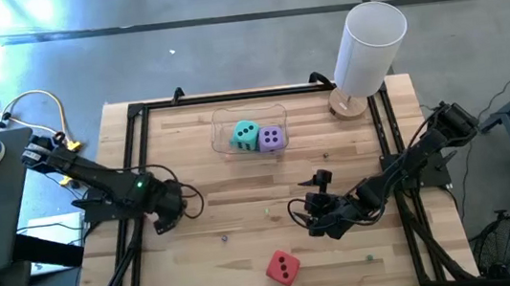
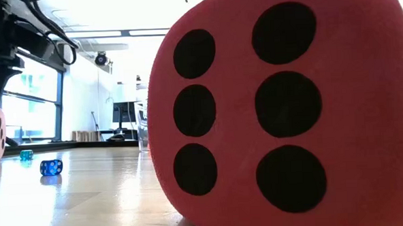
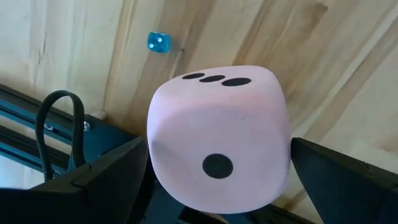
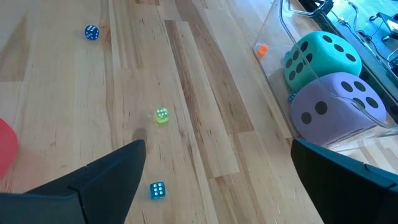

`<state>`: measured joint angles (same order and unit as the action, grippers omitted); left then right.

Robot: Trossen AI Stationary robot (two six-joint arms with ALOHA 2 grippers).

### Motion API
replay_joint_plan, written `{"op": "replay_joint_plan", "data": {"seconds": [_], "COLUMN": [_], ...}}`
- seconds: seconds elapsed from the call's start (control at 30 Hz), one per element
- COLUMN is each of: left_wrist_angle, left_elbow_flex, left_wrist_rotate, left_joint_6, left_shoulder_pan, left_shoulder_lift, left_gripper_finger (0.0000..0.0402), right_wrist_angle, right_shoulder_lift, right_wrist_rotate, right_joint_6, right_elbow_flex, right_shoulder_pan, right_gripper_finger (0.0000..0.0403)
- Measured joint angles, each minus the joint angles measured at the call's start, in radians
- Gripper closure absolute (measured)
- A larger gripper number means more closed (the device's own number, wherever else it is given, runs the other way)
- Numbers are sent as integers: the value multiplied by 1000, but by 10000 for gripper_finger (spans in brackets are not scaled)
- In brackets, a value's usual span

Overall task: Pick & Place Dice
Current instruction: Put the large pink dice into the transparent bin

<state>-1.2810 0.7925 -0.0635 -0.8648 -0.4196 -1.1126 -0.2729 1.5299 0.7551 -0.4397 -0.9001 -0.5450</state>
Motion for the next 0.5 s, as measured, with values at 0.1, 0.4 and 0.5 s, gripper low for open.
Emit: {"op": "replay_joint_plan", "data": {"seconds": [0.1, 0.4, 0.5], "left_wrist_angle": [9, 153, 219], "left_elbow_flex": [0, -155, -183], "left_wrist_rotate": [2, 34, -25], "left_joint_6": [1, 8, 5], "left_shoulder_pan": [23, 61, 58], "left_shoulder_lift": [0, 3, 2], "left_gripper_finger": [20, 20, 20], "right_wrist_angle": [0, 0, 0], "right_shoulder_lift": [0, 0, 0], "right_wrist_rotate": [0, -6, -7], "right_joint_6": [0, 0, 0], "right_elbow_flex": [0, 0, 0], "right_shoulder_pan": [0, 0, 0], "right_gripper_finger": [9, 9, 9]}}
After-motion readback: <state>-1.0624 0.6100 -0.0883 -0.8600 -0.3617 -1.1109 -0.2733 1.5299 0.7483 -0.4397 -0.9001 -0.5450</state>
